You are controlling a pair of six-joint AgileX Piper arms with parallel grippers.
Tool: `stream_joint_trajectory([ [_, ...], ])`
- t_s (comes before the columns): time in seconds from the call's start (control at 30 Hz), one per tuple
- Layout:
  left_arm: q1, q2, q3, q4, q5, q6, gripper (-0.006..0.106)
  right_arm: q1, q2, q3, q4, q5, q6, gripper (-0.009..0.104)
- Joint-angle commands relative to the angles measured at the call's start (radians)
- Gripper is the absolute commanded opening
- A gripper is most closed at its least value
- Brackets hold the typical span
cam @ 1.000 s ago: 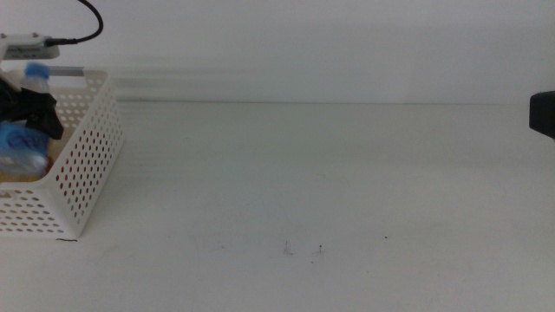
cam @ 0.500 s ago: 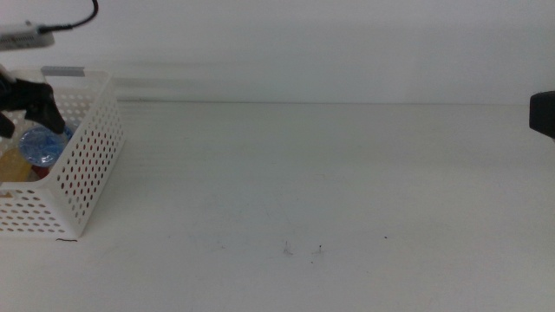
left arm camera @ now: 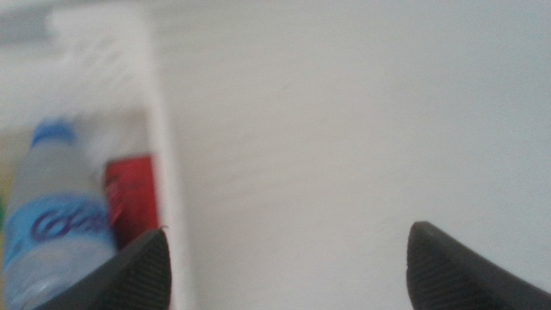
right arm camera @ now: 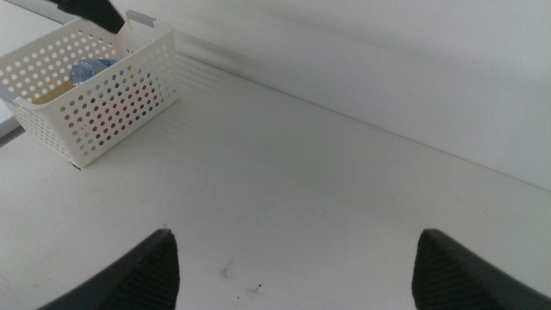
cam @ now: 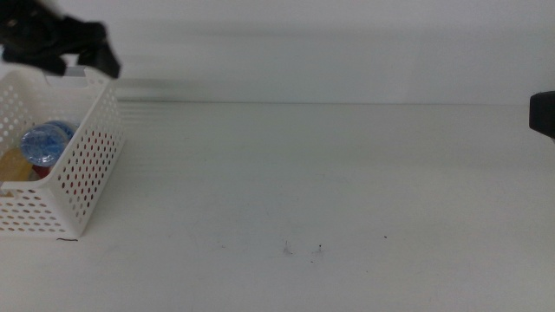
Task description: Use arms to grab the bottles and put them into the dustbin to the left of the table.
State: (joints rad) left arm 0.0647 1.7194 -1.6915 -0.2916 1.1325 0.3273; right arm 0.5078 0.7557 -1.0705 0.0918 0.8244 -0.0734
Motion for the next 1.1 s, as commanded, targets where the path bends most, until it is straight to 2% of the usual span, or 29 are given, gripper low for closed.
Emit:
stream_joint_trajectory([
  [0.0, -0.062, -0.047, -0.006, 0.012, -0.026, -0.021, 0.094, -0.01, -0.002, -0.008, -0.002, -0.008, -0.001, 0.09],
  [0.23, -0.248, -0.134, -0.006, 0.015, -0.045, -0.061, 0.094, -0.01, -0.002, -0.008, -0.002, -0.008, -0.001, 0.09],
  [0.5, -0.374, -0.189, 0.022, 0.017, -0.07, -0.123, 0.094, -0.01, -0.002, -0.008, -0.002, -0.008, -0.001, 0.09],
  [1.07, -0.395, -0.244, 0.024, 0.02, -0.145, -0.115, 0.094, -0.01, -0.002, -0.008, -0.002, -0.008, -0.001, 0.09],
])
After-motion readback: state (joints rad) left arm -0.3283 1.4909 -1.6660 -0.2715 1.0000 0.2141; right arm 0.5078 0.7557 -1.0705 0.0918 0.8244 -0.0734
